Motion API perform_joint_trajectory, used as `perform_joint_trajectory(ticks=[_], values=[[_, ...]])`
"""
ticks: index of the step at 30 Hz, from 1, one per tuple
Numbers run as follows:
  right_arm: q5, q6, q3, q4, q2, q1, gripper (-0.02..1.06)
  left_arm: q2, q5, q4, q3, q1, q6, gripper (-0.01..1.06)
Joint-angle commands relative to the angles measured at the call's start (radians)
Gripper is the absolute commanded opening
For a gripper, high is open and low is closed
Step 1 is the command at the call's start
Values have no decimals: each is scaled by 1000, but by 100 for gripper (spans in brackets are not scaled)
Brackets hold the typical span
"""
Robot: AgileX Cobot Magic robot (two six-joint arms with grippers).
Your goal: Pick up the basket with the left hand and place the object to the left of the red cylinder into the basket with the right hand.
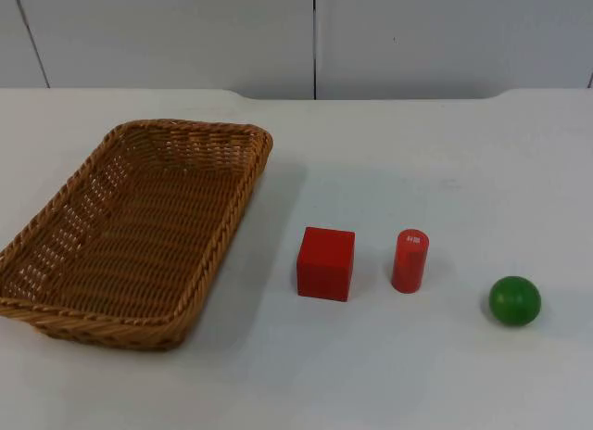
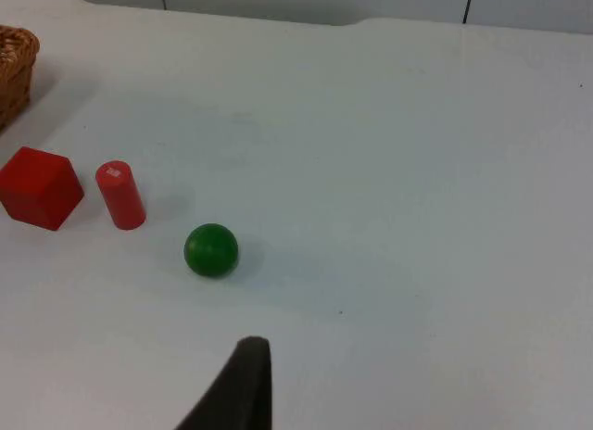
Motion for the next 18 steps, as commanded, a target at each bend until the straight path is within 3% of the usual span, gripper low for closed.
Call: perform_joint_trajectory(ticks=[1, 7, 18], values=[[-14, -5, -12, 5, -2, -9, 105, -4, -20, -1, -1, -5, 0, 105], [-29, -5, -93, 5, 91, -9, 105, 64, -63, -20, -60, -5, 0, 105], [-130, -5, -250, 3, 510, -9, 105, 475, -105, -55, -208, -5, 0, 105]])
